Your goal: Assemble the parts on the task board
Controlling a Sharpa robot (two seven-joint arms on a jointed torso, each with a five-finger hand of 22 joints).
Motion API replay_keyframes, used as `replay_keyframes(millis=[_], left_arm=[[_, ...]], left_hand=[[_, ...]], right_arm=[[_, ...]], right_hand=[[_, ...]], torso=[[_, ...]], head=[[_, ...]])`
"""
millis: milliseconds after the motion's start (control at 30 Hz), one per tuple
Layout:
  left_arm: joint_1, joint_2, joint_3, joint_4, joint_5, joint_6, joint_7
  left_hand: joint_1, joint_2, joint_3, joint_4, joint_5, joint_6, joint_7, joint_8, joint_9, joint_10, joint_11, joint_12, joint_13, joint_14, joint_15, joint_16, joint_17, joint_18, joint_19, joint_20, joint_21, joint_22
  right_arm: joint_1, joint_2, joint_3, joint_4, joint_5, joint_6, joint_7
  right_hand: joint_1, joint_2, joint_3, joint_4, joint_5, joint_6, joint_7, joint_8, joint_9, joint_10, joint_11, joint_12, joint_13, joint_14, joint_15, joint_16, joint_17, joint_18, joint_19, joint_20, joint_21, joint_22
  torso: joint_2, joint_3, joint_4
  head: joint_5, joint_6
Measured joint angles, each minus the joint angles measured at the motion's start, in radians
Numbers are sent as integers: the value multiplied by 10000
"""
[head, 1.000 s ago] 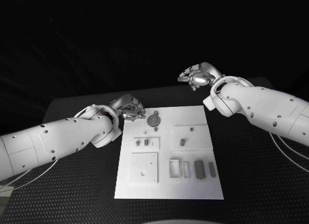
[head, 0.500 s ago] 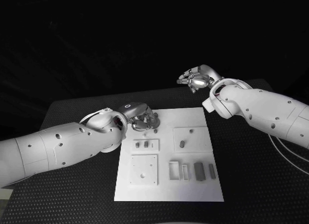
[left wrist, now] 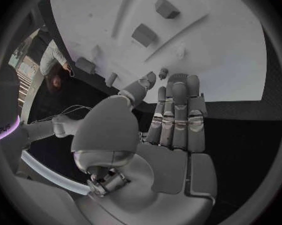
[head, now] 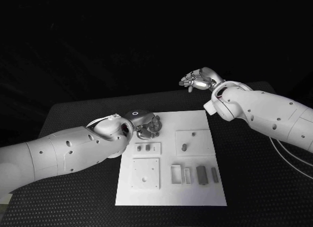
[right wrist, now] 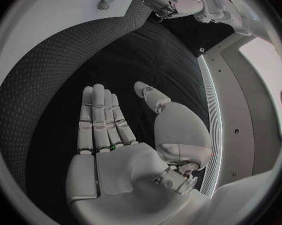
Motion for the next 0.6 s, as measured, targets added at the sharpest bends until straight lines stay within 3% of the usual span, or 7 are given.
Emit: replay_keyframes(millis=[67, 100, 167, 333, 400, 600], left_arm=[[-34, 33, -5, -27, -36, -3, -7], [-45, 48, -5, -37, -51, -6, -11], [-59, 71, -5, -49, -81, -6, -18], [-83, 138, -5, -137, -149, -16, -35], [-102, 158, -4, -169, -168, -24, -43], [-148, 228, -4, -252, -194, -44, -65]], left_hand=[[0, 0, 0, 0, 0, 0, 0, 0, -22, 14, 13, -54, -22, 0, 0, 0, 8, 0, 0, 0, 0, 10], [0, 0, 0, 0, 0, 0, 0, 0, -24, 14, 13, -80, -31, 0, 0, 0, 12, 1, 0, 0, 0, 15], [0, 0, 0, 0, 0, 0, 0, 0, -39, 14, 14, -80, -47, 0, 0, 0, 24, 8, 35, 35, 0, 19], [1, 1, 0, 0, 0, 0, 1, -26, -60, 16, 14, -139, -79, 19, 19, 35, 38, 11, 35, 35, -1, 38], [1, 1, 0, 0, 0, 0, 0, -39, -78, 20, 18, -180, -91, 36, 36, 35, 50, 11, 35, 35, -1, 45], [1, 1, 0, 0, 0, -21, 21, -77, -116, 56, 51, -246, -127, 36, 36, 35, 62, 12, 57, 58, -1, 60]], right_arm=[[0, 16, 0, -56, 106, 82, 81], [0, 23, -2, -74, 152, 119, 119], [0, 33, -3, -91, 222, 178, 172], [0, 73, -3, -106, 382, 307, 320], [0, 83, -3, -107, 422, 335, 364], [0, 89, -3, -114, 528, 407, 455]], right_hand=[[88, 88, -77, -77, 0, -80, -49, 54, 20, 94, 95, -520, -667, -237, 327, -979, -486, -67, -573, 136, -355, -34], [143, 143, -104, -98, 0, -97, -38, 54, 21, 133, 128, -720, -960, -329, 438, -1357, -684, -193, -858, 188, -506, -28], [175, 174, -173, -68, 0, -113, -23, 114, 15, 252, 136, -950, -1361, -301, 536, -1792, -922, -368, -1310, 262, -735, 21], [263, 192, -301, 7, 0, -202, -47, 133, -61, 372, 186, -1248, -2065, -341, 616, -2503, -1294, -396, -1811, 348, -1024, 246], [317, 221, -302, 7, 0, -219, -61, 172, -85, 372, 187, -1343, -2254, -406, 681, -2738, -1406, -541, -2025, 379, -1154, 297], [328, 208, -330, 35, 0, -289, -64, 189, -145, 407, 223, -1583, -2666, -429, 769, -3158, -1630, -542, -2237, 449, -1325, 433]], torso=[[2, 0, 0], [2, 0, 0], [2, 0, 0], [1, 2, 6], [1, 5, 8], [-1, 11, 7]], head=[[-2, 1], [-3, 4], [-3, 5], [-4, -5], [-4, -12], [4, -15]])
